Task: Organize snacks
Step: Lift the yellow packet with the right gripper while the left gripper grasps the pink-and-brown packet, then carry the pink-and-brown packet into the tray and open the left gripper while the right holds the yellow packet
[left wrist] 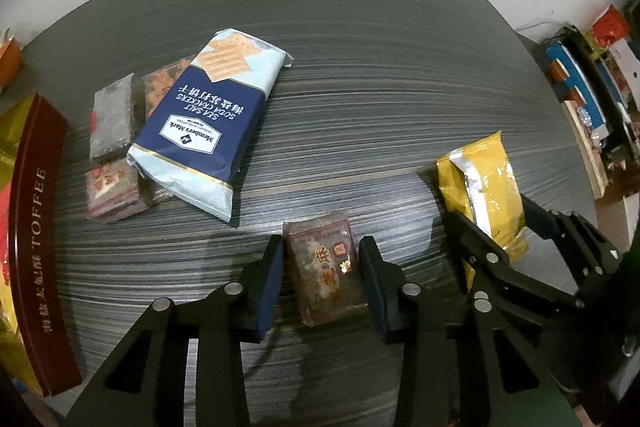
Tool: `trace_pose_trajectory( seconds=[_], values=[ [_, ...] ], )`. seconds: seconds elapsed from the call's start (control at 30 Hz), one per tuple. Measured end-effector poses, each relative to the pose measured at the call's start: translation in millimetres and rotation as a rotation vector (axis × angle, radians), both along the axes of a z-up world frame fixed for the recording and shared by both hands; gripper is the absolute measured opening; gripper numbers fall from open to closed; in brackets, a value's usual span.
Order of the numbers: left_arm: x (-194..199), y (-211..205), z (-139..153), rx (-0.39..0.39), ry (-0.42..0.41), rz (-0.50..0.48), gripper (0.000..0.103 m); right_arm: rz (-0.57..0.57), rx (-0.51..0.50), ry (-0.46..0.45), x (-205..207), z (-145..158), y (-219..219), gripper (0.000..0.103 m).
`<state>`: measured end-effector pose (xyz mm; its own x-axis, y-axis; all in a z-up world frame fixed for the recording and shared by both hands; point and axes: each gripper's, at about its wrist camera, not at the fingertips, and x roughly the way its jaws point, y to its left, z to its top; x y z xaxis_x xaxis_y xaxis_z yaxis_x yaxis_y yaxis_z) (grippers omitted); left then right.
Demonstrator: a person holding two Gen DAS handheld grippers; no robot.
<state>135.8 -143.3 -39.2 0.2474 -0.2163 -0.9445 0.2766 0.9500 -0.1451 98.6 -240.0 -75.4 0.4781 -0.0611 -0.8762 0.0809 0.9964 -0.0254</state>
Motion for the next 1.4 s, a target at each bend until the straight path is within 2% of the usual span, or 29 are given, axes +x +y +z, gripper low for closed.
trace_pose_trajectory(
  seconds=[0.37,0.63,1.13,1.4],
  values=[
    [-8,-10,0,0.036,-0.049,-0.033,0.034,0.003,0.005,-0.005,0,2,-7,0.059],
    [-13,3,7,0.032,-0.057,-0.034,0.033,0.004,0.005,-0.006,-1,2,-8,0.059],
    [-21,34,49,0.009,-0.142,-0.017,0.033,0.008,0.002,-0.008,-1,2,-8,0.058],
    [-22,74,73,0.013,-0.199,0.017,0.033,0.007,0.002,-0.009,-2,2,-8,0.058]
  ],
)
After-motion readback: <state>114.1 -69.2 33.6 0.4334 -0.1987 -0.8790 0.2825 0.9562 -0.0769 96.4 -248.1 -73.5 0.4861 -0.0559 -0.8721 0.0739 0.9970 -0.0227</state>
